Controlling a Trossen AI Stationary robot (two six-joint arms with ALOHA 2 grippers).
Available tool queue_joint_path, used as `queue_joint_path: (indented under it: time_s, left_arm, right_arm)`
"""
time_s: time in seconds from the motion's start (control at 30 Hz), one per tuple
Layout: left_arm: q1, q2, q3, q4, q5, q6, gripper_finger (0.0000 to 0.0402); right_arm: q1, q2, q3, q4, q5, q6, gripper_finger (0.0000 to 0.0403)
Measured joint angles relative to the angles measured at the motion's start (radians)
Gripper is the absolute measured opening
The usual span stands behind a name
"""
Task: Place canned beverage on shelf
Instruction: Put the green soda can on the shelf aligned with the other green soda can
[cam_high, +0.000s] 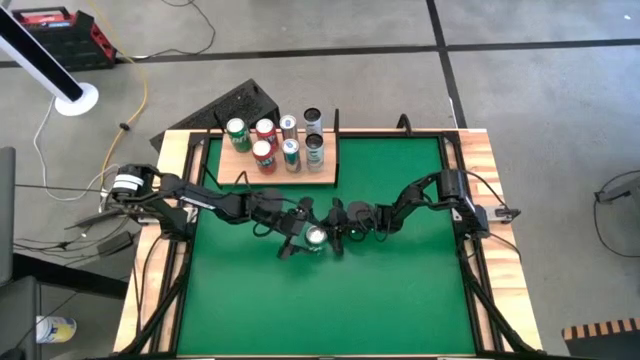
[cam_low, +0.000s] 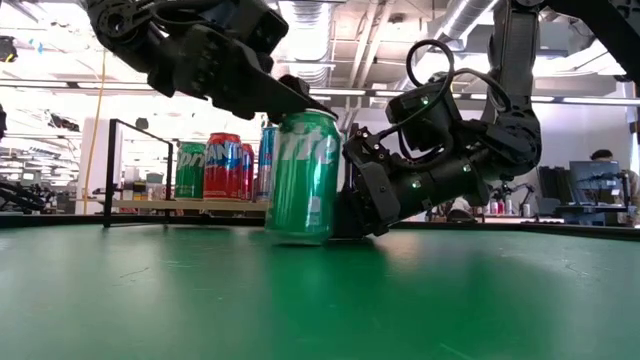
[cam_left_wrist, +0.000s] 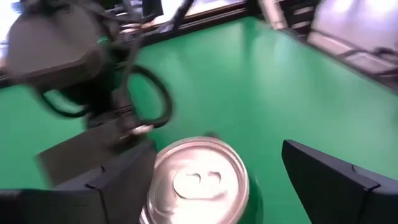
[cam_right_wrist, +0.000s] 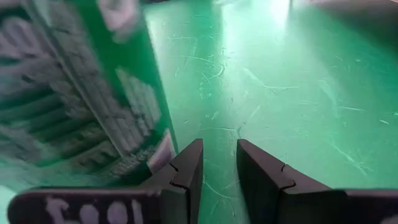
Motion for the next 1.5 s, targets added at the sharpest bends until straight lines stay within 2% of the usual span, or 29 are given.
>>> queue_joint_path:
  time_s: [0.23, 0.6, 0.87, 1.1, 1.5]
  left_arm:
    - [-0.001, -0.05, -0.002, -0.047, 0.022, 0.029, 0.0334]
    - [0.009, -0.054, -0.002, -0.106, 0.043, 0.07, 0.0334]
    - [0.032, 0.004, 0.0, -0.084, 0.037, 0.047, 0.0334]
    - [0.029, -0.008, 0.0, -0.044, 0.096, 0.051, 0.0334]
    - [0.029, -0.058, -0.003, -0.061, 0.102, 0.069, 0.0334]
  right_arm:
    - [-0.006, 0.0, 0.0, -0.005, -0.001, -0.004, 0.0122]
    - [-0.006, 0.0, 0.0, -0.003, -0.001, -0.006, 0.0122]
    - [-0.006, 0.0, 0.0, -0.001, -0.001, -0.005, 0.0122]
    - [-0.006, 0.0, 0.0, -0.001, -0.001, -0.005, 0.0122]
    - [-0.007, 0.0, 0.0, -0.006, 0.001, -0.006, 0.0122]
